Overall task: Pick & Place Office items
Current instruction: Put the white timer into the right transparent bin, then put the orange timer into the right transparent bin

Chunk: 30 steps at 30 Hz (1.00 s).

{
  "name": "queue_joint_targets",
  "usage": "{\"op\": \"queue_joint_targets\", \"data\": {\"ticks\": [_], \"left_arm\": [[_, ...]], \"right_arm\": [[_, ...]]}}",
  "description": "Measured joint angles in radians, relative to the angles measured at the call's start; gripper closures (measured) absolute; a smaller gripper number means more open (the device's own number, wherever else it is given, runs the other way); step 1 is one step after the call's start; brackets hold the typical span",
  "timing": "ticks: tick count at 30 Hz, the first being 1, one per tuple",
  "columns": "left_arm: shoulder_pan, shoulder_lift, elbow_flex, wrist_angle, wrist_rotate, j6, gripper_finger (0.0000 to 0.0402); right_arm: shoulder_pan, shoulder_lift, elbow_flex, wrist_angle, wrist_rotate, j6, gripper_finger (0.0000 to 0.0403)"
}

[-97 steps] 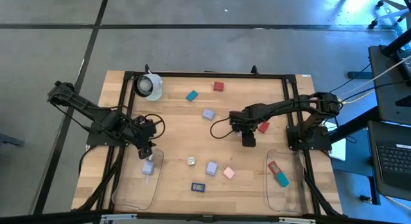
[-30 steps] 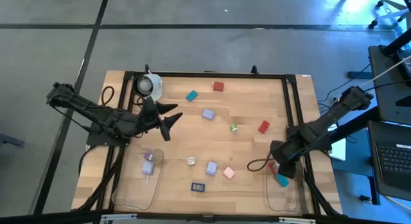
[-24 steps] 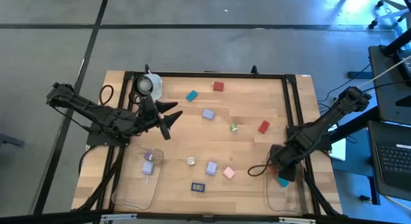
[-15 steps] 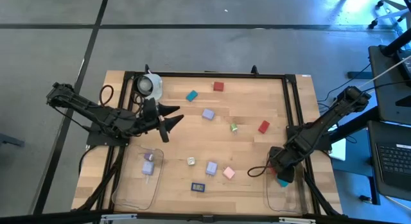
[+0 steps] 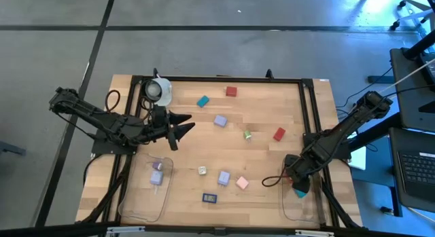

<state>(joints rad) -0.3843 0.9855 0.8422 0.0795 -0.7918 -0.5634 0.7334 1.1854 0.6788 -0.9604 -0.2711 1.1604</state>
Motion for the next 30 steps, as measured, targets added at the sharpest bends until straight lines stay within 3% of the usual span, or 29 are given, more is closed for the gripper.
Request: {"op": "queue_joint_targets", "data": {"ticks": [5, 9, 13, 18, 22, 30], "left_arm": [[0.000, 0.000, 0.000, 0.000, -0.001, 0.000, 0.0194], [0.000, 0.000, 0.000, 0.000, -0.002, 0.000, 0.0193], [0.000, 0.000, 0.000, 0.000, -0.030, 0.001, 0.0193], [0.006, 0.000, 0.000, 0.018, -0.194, 0.116, 0.0196], [0.031, 0.000, 0.000, 0.061, -0.270, 0.203, 0.0196], [0.086, 0.000, 0.000, 0.114, -0.238, 0.265, 0.0196]], "right_arm": [[0.000, -0.005, 0.026, -0.023, -0.057, 0.007, 0.0137], [0.000, -0.036, 0.124, -0.088, -0.034, -0.010, 0.0139], [-0.008, -0.062, 0.261, -0.175, 0.109, -0.015, 0.0149], [-0.054, -0.065, 0.384, -0.237, 0.357, -0.015, 0.0156], [-0.153, -0.065, 0.402, -0.237, 0.435, 0.004, 0.0155], [-0.444, -0.059, 0.396, -0.248, 0.440, -0.030, 0.0134]]}}
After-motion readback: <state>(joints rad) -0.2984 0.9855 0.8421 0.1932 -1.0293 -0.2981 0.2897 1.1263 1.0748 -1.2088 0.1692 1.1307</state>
